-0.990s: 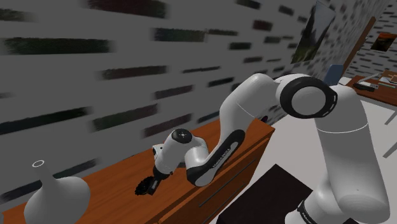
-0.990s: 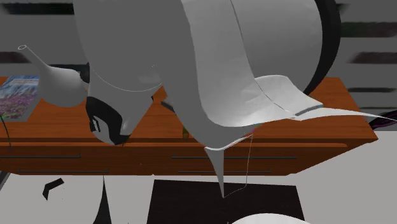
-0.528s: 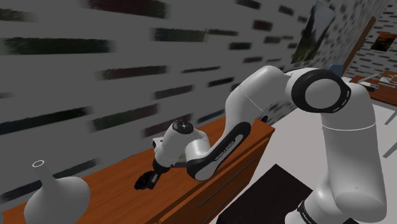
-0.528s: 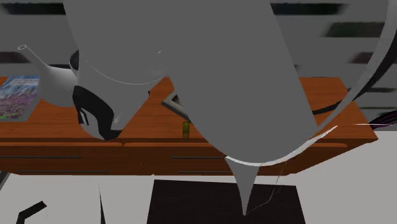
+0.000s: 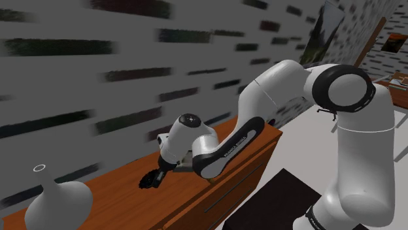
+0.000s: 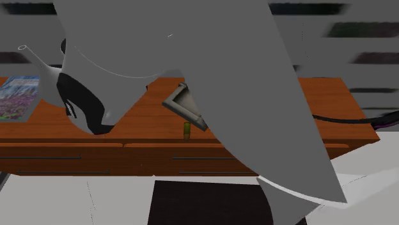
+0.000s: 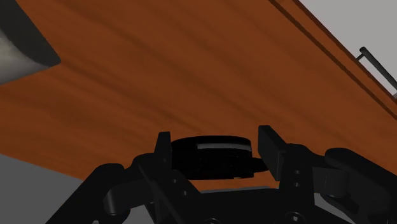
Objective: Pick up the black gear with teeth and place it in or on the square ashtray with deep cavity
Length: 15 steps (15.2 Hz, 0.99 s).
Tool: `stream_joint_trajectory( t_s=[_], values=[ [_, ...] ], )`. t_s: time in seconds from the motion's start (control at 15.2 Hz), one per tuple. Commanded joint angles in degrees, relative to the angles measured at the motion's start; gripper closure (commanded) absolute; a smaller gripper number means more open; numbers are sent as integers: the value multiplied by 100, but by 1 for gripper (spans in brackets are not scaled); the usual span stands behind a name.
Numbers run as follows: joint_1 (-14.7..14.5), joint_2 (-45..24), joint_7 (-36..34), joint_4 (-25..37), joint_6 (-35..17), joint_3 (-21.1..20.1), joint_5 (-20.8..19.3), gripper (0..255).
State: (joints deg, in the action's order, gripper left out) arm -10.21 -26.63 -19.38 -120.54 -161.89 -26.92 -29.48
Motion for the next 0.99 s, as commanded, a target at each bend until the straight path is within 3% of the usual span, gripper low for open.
stream_joint_trajectory(
  t_s=[0.0,0.4,0.92],
  values=[
    [293,129,248,-211,-83,-104,106,255],
    [1553,489,1358,-870,-339,-600,581,255],
    [3472,719,3067,-1381,-409,-1477,1327,255]
  ],
)
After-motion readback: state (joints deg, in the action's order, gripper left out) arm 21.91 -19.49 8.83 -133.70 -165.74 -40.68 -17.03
